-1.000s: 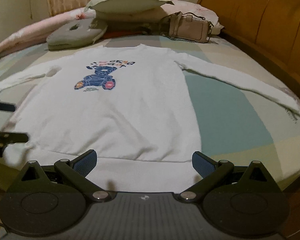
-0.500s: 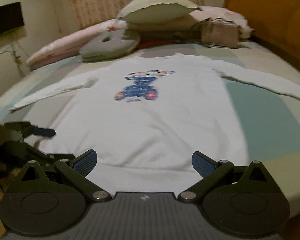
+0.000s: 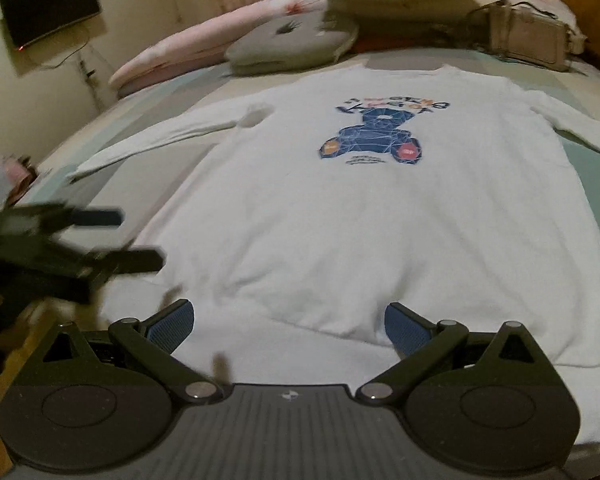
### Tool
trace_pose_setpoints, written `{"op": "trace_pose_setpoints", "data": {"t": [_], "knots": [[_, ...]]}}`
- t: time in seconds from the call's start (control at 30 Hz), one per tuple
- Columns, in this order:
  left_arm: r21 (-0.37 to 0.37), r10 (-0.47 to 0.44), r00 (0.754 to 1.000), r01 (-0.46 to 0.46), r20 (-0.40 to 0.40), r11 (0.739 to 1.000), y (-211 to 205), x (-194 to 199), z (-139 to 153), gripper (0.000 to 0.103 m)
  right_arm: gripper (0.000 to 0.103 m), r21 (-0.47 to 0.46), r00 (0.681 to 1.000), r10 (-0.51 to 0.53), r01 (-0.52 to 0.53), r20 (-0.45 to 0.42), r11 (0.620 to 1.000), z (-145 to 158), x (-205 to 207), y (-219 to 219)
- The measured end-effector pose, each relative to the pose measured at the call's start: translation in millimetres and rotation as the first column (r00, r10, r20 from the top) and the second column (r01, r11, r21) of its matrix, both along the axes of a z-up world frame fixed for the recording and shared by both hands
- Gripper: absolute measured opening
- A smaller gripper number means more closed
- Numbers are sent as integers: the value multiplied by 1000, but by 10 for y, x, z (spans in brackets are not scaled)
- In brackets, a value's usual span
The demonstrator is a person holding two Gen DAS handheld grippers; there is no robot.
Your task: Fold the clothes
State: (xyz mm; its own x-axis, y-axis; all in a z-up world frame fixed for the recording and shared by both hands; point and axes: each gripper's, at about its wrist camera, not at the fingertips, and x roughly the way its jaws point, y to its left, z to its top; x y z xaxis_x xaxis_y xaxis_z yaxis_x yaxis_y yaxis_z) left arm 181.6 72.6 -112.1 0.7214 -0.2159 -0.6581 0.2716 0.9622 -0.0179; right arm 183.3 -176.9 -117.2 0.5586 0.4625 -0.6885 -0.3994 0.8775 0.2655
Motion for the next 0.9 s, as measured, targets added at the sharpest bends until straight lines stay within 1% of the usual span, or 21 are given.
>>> {"op": "trace_pose_setpoints", "data": {"t": [0.03, 0.1, 0.17, 0.3, 0.4, 0.5, 0.6, 0.67, 0.73, 0.8, 0.9], "knots": [[-7, -7, 1000, 8, 16, 1000, -20, 21, 26, 102, 103, 2, 1000, -20, 20, -3, 1000, 44, 29, -50], [-45, -42, 999, 43, 32, 998, -76, 75, 60, 102, 103, 12, 996, -88, 88, 32, 996, 146, 107, -180], [-69, -74, 997, 76, 32, 995, -158, 134, 52, 102, 103, 27, 987, -152, 150, 52, 988, 210, 225, -310], [-43, -120, 993, 120, -9, 992, -332, 211, -103, 102, 103, 34, 961, -269, 268, 60, 963, 171, 467, -562], [-3, -87, 994, 87, -63, 996, -344, 211, -267, 102, 103, 14, 952, -305, 305, 5, 952, 4, 569, -698], [18, -96, 994, 97, -45, 995, -287, 74, -291, 102, 103, 5, 946, -323, 324, -33, 946, -149, 531, -823], [0, -84, 996, 84, -34, 996, -201, 16, -180, 102, 103, 16, 945, -323, 324, -47, 946, -89, 598, -943], [-4, -70, 997, 70, -15, 998, -153, -1, -99, 102, 103, 12, 951, -309, 309, -13, 951, 20, 786, -964], [23, -37, 999, 36, 24, 999, -135, 41, -13, 102, 103, 7, 956, -291, 291, 22, 957, 131, 986, -980], [37, 1, 999, -3, 50, 999, -115, 93, 41, 102, 103, 13, 967, -247, 247, 66, 969, 233, 1302, -940], [45, 47, 997, -50, 61, 998, -91, 183, 69, 102, 103, 33, 975, -202, 200, 88, 979, 239, 1815, -890]]}}
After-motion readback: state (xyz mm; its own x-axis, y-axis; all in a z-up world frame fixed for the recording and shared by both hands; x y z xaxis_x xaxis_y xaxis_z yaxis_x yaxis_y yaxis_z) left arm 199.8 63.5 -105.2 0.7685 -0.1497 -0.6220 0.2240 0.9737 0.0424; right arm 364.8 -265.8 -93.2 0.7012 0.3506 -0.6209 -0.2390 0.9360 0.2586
